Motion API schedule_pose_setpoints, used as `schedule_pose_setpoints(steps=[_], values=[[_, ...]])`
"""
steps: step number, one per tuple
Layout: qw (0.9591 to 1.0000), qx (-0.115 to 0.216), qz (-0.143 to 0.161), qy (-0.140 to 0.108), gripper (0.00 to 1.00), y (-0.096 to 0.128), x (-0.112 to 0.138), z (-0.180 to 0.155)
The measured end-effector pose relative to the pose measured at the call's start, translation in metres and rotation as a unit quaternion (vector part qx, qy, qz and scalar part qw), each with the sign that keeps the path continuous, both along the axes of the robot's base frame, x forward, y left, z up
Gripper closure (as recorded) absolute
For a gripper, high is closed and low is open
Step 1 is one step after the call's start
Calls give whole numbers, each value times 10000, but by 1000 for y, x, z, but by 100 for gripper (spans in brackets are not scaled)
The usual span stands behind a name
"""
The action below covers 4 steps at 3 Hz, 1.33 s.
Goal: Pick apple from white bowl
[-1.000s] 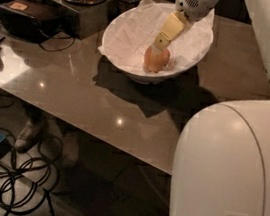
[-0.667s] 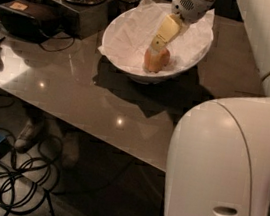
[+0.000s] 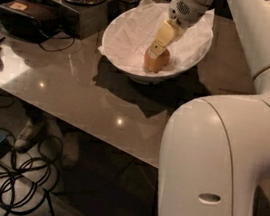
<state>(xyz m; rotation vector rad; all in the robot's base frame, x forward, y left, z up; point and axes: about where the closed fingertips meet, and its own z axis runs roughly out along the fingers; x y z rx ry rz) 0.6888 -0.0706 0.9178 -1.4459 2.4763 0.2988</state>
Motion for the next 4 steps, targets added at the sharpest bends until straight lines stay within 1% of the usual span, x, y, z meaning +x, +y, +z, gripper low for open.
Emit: schedule_pose_setpoints(steps=[2, 3, 4], values=[[9999, -35, 52, 98, 25, 7, 10, -16], [9997, -44, 105, 226, 27, 13, 12, -29], [9991, -56, 119, 391, 28, 15, 12, -45]])
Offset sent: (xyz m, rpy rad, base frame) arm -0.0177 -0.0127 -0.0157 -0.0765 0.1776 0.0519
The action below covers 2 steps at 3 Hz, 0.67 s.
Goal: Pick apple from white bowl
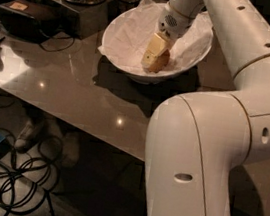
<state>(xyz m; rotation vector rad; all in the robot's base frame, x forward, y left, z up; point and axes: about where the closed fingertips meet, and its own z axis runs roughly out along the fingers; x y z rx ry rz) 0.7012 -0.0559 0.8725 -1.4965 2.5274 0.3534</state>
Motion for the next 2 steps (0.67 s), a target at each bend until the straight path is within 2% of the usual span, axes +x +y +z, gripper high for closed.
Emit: schedule_pose_setpoints(steps=[1, 2], values=[[9998, -10, 93, 158, 44, -1, -2, -17], [10000, 59, 43, -8, 67, 5, 8, -19]])
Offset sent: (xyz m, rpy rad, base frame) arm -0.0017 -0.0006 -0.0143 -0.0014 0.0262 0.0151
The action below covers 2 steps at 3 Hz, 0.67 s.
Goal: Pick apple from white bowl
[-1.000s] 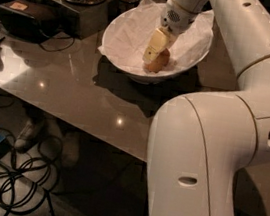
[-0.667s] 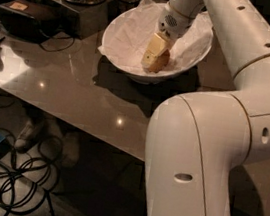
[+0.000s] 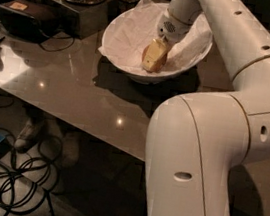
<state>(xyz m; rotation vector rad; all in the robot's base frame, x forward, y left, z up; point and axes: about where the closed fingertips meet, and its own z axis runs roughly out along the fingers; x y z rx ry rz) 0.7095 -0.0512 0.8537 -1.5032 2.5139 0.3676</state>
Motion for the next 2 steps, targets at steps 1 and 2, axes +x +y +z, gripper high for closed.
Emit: schedule_pose_setpoints(steps=[1, 2], values=[[10000, 34, -21, -74, 91, 3, 5, 0], [9996, 161, -54, -207, 100, 2, 4, 12]])
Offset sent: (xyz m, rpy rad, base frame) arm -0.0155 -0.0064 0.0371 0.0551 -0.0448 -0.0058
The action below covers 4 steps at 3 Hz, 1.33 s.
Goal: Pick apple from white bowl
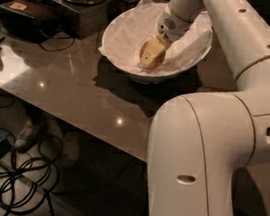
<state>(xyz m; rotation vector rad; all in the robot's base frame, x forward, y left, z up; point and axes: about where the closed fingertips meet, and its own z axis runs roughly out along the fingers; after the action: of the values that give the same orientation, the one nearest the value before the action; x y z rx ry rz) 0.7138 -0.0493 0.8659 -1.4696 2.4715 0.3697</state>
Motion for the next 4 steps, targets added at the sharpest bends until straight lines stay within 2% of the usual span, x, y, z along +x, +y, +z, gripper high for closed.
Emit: schedule_pose_setpoints(steps=[1, 2, 3, 4], values=[[9995, 270, -65, -158, 100, -3, -21, 44], [9973, 590, 214, -370, 100, 5, -51, 95], [9927, 817, 690, -562, 100, 18, -80, 134], [9872, 995, 1112, -569, 100, 32, -97, 146]])
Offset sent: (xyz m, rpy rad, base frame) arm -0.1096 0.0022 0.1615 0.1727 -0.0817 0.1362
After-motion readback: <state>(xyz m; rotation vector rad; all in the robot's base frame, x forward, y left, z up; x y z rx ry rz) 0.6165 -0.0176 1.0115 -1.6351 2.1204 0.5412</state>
